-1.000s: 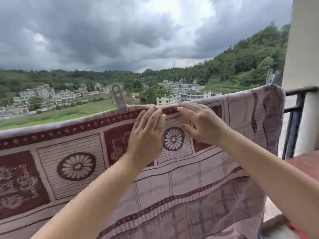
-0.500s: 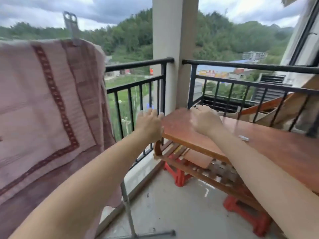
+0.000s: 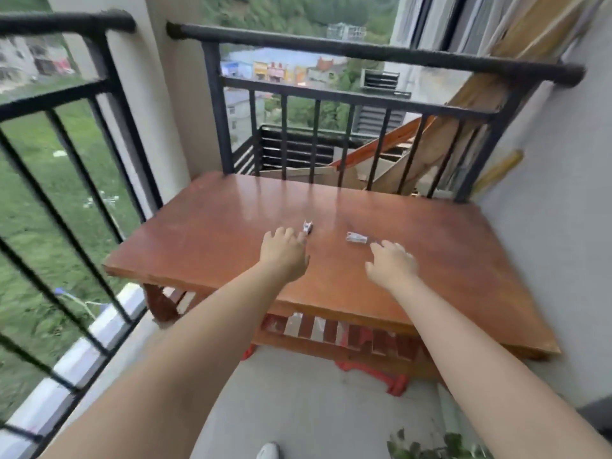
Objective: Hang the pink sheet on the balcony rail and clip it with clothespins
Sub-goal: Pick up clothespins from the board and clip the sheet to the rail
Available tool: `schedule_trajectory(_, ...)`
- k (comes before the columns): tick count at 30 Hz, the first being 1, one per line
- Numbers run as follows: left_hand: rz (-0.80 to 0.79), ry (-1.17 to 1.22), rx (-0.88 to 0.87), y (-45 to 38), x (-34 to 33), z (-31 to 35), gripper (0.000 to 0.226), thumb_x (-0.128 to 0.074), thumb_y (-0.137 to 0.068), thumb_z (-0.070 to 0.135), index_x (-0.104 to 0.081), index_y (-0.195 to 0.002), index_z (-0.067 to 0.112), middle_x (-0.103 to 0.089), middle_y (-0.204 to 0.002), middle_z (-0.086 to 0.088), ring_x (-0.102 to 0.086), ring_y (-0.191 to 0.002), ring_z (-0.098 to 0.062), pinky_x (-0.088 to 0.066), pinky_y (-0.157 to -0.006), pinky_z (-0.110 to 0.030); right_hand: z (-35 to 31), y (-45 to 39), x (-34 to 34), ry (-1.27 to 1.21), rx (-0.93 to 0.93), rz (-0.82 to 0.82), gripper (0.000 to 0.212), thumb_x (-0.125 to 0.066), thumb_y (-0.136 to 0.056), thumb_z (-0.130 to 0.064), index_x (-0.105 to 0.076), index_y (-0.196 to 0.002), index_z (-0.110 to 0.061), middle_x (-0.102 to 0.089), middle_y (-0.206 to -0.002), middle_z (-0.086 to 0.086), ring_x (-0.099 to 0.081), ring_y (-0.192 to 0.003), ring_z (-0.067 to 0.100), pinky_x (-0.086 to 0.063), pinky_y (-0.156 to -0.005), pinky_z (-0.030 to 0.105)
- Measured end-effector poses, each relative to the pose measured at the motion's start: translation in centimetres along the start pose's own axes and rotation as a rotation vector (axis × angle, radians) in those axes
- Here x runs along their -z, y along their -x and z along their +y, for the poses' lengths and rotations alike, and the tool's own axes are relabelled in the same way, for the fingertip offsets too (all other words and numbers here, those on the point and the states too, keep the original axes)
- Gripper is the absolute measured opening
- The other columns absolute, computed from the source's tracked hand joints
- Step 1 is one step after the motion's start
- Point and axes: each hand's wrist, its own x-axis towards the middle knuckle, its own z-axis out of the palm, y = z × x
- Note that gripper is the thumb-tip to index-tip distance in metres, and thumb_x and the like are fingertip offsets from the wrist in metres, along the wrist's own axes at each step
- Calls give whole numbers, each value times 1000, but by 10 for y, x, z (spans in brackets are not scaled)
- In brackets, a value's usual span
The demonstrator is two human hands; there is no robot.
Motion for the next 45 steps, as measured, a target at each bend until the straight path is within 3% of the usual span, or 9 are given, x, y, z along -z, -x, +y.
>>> schedule_trajectory(4,-69,-4,-90,-103,-31,-14,44,-37,-92,34,-37,-128,9,-43,-133,-12,-37,-125,-29,-30,-102,-40,16,-78,-23,-36,-131,-81,39,-41,-87,-30,-43,-122,-14,-47,-128,9,-40,-121,28,-39,-96,39)
schedule_trajectory(10,-250,137,-10,-213,-84,-19,41,-41,-90,32,-41,-124,11,-47,-127,-11,-41,-122,-29,-37,-96,-39,34,-177,-64,-52,-167,-214,38,-41,-88,-29,-43,-121,-12,-50,-126,11,-44,-118,30,-41,-94,38)
schedule_trajectory(19,-320,389,361,-332,-175,-14,47,-47,-87,45,-41,-117,9,-49,-121,-10,-45,-115,-28,-43,-86,-37,46,-332,-142,46,224,-317,53,-53,-82,-32,-34,-130,-19,-46,-127,4,-39,-119,27,-35,-96,37)
schedule_trajectory(22,-256,418,382,-361,-198,-11,48,-47,-88,40,-37,-127,16,-51,-124,-7,-45,-115,-28,-42,-87,-37,51,-355,-162,88,391,-349,51,-49,-86,-28,-33,-133,-15,-50,-123,9,-42,-117,28,-37,-93,37)
schedule_trajectory(27,-201,436,387,-378,-213,-5,42,-39,-91,23,-36,-134,22,-56,-122,-7,-47,-113,-29,-39,-90,-37,56,-375,-170,-153,563,-328,44,-56,-81,-22,-49,-123,-10,-62,-107,10,-54,-103,29,-45,-86,32)
schedule_trajectory(31,-221,737,510,-344,-189,-15,63,-47,-80,10,-23,-138,17,-52,-126,-10,-48,-119,-27,-42,-94,-35,20,-377,-143,-278,582,-337,44,-53,-81,-12,-47,-125,-10,-59,-111,9,-52,-106,26,-40,-86,26)
schedule_trajectory(37,-106,918,760,-202,-123,-93,37,-53,-76,3,-57,-112,8,-56,-114,-16,-51,-109,-27,-35,-83,-23,-106,-321,-80,-393,849,-354,38,-54,-76,-4,-54,-113,3,-57,-105,21,-56,-101,31,-39,-84,27)
schedule_trajectory(41,149,1006,994,-35,-66,-130,31,-67,-69,6,-62,-100,7,-59,-88,-12,-55,-82,-21,-37,-59,-12,-210,-206,-25,-425,1198,-365,38,-55,-66,-12,-63,-99,6,-61,-94,25,-58,-92,34,-42,-81,35)
schedule_trajectory(45,382,1054,1212,161,-16,-122,49,-62,-57,27,-62,-102,8,-57,-81,-4,-51,-71,-8,-41,-69,-19,-288,-42,20,-490,1529,-358,24,-64,-67,-4,-65,-91,2,-61,-87,21,-57,-84,31,-41,-77,35)
